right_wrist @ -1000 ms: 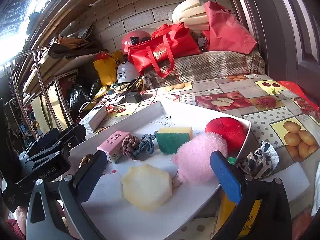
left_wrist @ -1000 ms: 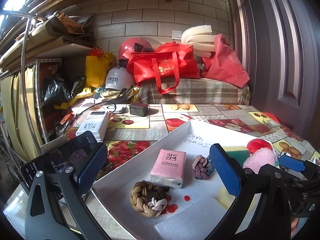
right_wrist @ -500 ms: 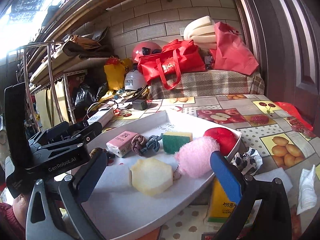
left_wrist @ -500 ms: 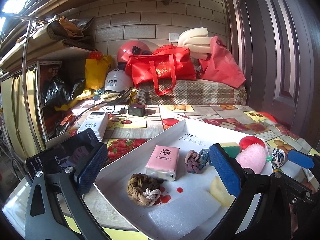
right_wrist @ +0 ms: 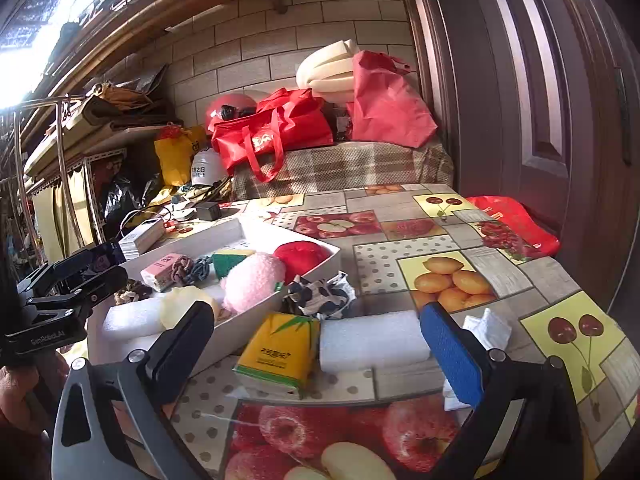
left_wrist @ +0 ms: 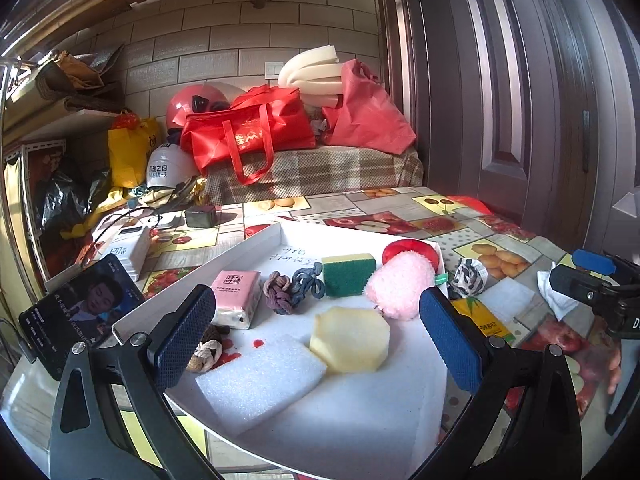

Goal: Organize soft objects
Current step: 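Withdraw both tools from the tray toward the white sock and yellow tissue pack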

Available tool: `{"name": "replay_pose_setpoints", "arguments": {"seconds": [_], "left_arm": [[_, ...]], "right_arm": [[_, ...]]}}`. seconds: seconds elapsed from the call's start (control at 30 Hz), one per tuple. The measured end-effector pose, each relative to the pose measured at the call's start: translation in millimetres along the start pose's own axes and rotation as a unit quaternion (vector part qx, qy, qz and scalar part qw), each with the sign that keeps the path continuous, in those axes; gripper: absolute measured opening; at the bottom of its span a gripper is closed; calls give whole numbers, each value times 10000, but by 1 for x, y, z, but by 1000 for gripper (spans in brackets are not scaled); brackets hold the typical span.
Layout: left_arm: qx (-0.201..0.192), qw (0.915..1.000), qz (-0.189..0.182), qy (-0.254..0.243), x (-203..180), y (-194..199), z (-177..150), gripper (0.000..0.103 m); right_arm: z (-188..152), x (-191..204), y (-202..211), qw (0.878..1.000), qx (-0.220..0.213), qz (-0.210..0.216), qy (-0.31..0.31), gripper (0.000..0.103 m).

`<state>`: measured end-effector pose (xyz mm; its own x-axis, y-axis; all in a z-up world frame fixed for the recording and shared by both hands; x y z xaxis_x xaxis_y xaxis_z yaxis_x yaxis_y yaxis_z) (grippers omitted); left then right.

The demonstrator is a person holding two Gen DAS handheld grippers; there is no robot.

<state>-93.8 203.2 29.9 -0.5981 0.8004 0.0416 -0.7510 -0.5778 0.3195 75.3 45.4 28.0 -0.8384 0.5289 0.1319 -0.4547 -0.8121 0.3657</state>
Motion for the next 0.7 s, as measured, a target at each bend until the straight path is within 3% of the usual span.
{"name": "replay_pose_setpoints", "arguments": {"seconds": [0.1,0.2,0.3,0.43,0.5,0.6,0.7], "left_arm": [[302,9981,-525,-74,-32,-6,-4,103],[646,9904,-1212,-176,-75,-13,-9,103],[771,9825,-1616,-509,-119,-17,-9,103],[982,9737,-1711,-1138,-164,-33,-11,103],[1132,9720,-1586,-1311,-174,-49,-11,103],[1535,9698,-1373,-1308,-175,-75,-16,103],[1979,9622,-1418,-1220,-172,-88,-28,103]], "right_arm": [[0,-57,1,9979,234,-497,-339,103],[-6,-95,0,9935,501,-717,-733,103],[-10,-112,1,9889,529,-651,-1225,103],[-13,-117,0,9869,592,-609,-1370,103],[-14,-119,0,9863,592,-574,-1426,103],[-15,-124,-1,9848,619,-507,-1543,103],[-17,-129,-3,9818,678,-447,-1715,103]]}}
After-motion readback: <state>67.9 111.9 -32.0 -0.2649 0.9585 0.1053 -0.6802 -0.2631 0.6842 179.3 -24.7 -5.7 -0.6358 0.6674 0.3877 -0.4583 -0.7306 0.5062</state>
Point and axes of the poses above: each gripper's, at about its wrist camera, not at the fingertips, and y roughly against the way its jaws point, x to its left, z to its top, the point moved 7 cm from there along -y, roughly the way its jaws point, and after that the axes turned 2 degrees about -y, right-handed, at the moved point
